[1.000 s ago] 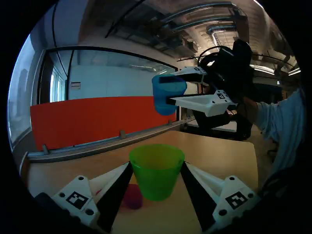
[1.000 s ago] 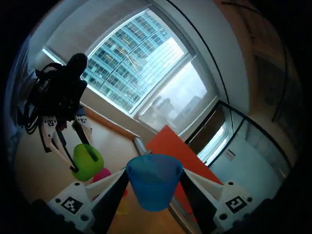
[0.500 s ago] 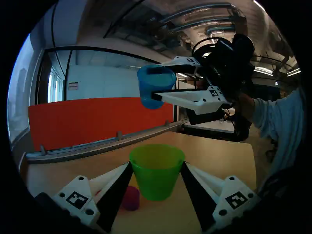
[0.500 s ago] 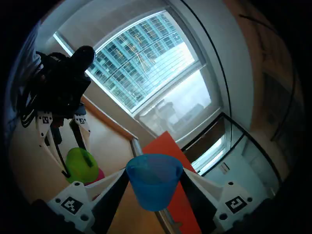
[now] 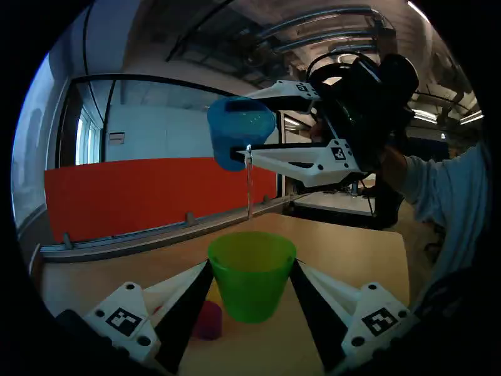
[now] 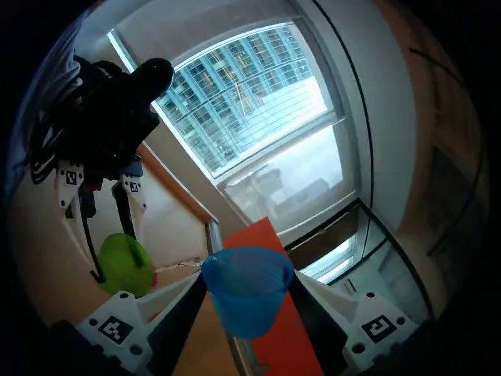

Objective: Pour water

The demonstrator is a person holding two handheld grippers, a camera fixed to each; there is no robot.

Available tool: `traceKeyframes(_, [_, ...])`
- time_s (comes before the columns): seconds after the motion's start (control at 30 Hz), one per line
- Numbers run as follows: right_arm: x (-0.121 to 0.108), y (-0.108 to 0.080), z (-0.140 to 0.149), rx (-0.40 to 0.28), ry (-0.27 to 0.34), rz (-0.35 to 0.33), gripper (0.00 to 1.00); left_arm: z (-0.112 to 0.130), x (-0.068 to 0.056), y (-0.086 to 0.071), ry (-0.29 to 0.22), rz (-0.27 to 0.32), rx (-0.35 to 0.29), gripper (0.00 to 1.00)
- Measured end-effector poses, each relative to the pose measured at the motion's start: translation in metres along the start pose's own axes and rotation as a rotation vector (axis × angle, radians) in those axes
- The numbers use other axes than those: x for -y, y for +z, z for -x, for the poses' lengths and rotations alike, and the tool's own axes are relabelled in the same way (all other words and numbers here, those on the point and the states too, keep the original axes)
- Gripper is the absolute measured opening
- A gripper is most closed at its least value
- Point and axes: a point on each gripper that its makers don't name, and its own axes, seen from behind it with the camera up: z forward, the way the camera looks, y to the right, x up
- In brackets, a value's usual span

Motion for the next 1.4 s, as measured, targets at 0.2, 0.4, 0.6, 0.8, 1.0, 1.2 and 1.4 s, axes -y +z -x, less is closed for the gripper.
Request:
traceKeyframes(0.2, [-0.004,0.001,-0.002,0.0,-0.028,0.008,0.91,-0.001,-0.002,0.001,0.002,0.003,-0.001,0.86])
traceKeyframes(0.4, [-0.009,0.002,-0.002,0.002,-0.055,0.018,0.91,-0.001,-0.002,0.002,0.003,0.003,0.0,0.86])
traceKeyframes(0.6, [-0.011,0.002,-0.003,0.002,-0.088,0.024,0.91,0.0,-0.003,0.003,0.001,0.006,0.003,0.86])
traceKeyframes(0.8, [-0.014,0.002,-0.003,0.002,-0.114,0.031,0.91,-0.001,-0.004,0.004,0.004,0.008,0.003,0.86])
traceKeyframes(1.0, [-0.016,0.0,-0.004,0.001,-0.135,0.037,0.91,0.0,-0.004,0.005,0.004,0.008,0.004,0.86])
traceKeyframes(1.2, [-0.021,-0.001,-0.005,0.003,-0.163,0.047,0.91,-0.002,-0.005,0.006,0.005,0.009,0.002,0.86])
traceKeyframes(1.4, [-0.024,-0.001,-0.006,0.004,-0.193,0.053,0.91,-0.003,-0.005,0.007,0.007,0.01,0.002,0.86])
